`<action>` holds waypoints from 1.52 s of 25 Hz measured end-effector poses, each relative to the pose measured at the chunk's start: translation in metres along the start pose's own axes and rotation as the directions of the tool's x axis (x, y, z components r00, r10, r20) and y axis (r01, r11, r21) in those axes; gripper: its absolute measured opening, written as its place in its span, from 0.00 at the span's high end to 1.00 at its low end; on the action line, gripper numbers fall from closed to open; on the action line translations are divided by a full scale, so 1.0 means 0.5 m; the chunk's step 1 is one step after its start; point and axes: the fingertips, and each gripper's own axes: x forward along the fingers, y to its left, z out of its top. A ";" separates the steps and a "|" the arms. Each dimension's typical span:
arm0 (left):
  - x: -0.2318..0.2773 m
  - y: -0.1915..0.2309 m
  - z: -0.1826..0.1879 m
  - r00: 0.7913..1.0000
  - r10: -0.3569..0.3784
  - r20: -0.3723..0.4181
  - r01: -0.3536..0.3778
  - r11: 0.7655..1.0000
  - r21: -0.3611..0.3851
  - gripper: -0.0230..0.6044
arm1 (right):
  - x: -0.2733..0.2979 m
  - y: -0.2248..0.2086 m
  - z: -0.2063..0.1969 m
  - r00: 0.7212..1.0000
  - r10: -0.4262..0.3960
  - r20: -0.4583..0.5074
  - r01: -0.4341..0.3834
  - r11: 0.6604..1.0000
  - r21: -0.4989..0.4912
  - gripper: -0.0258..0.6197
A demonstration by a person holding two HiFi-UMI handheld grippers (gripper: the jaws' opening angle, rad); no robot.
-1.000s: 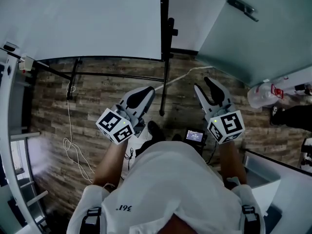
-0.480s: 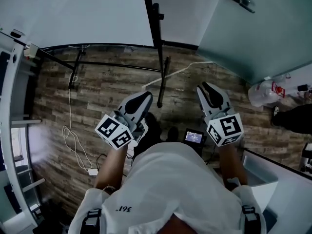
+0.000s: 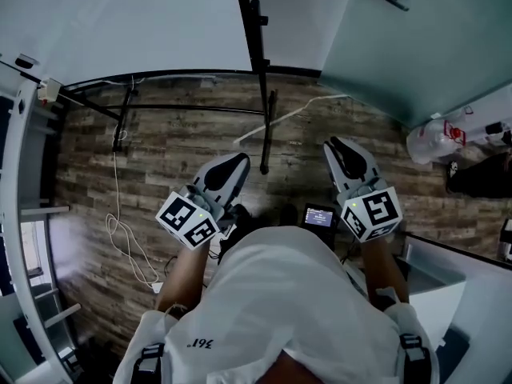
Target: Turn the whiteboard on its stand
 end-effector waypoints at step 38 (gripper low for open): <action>-0.055 0.020 -0.011 0.986 -0.139 -0.090 0.137 0.990 -0.031 0.93 | 0.018 0.080 -0.004 0.993 -0.120 -0.005 0.120 0.992 0.048 0.92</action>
